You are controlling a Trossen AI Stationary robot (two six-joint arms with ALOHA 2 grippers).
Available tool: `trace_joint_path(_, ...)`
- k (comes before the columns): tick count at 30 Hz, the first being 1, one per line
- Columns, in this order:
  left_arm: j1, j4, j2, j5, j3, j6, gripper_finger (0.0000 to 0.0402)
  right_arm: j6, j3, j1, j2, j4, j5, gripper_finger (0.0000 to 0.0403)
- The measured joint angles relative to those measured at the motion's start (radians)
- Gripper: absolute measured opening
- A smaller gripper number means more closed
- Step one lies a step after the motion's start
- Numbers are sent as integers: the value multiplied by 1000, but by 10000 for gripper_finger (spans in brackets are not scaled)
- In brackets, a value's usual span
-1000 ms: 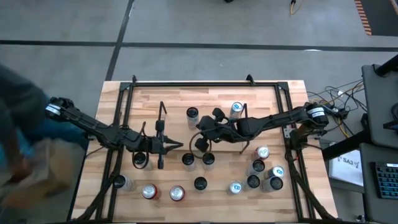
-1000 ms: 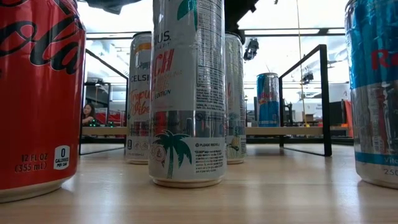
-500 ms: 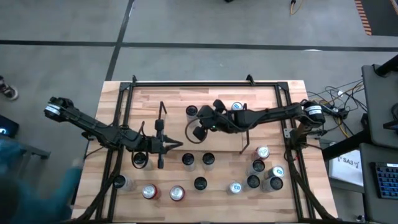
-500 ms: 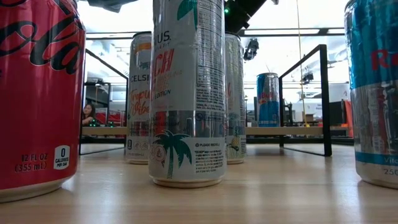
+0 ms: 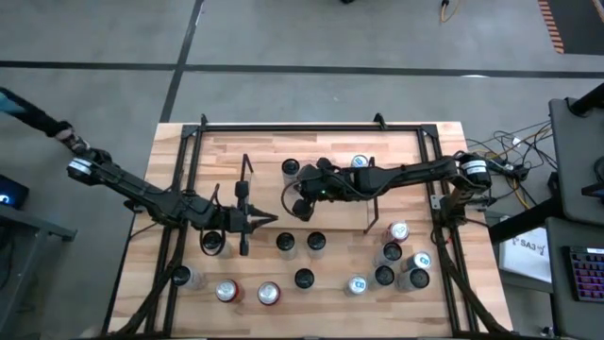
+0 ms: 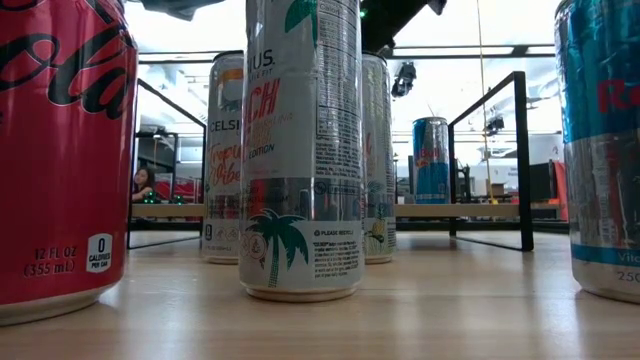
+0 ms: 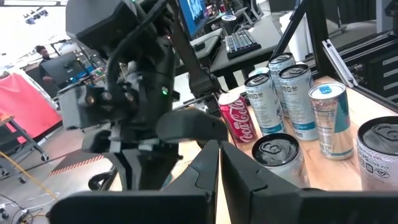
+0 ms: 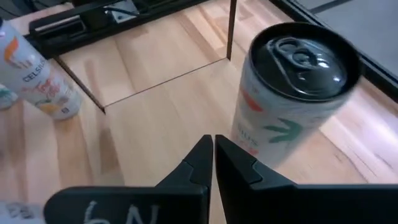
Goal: Place canned beverage on shelf
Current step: Put the top white and pink soda can on the shelf
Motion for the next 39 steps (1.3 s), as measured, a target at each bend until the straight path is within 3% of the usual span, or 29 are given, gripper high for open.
trace_joint_path(12, 5, 4, 0, 0, -1, 3, 0, -51, 0, -66, 24, 72, 46, 9)
trace_joint_path(30, 8, 4, 1, 0, -1, 3, 0, -40, 0, -46, 24, 71, 9, 9)
trace_joint_path(39, 10, -2, 1, 0, -1, 3, 0, -79, 23, -3, -69, 79, 7, 9)
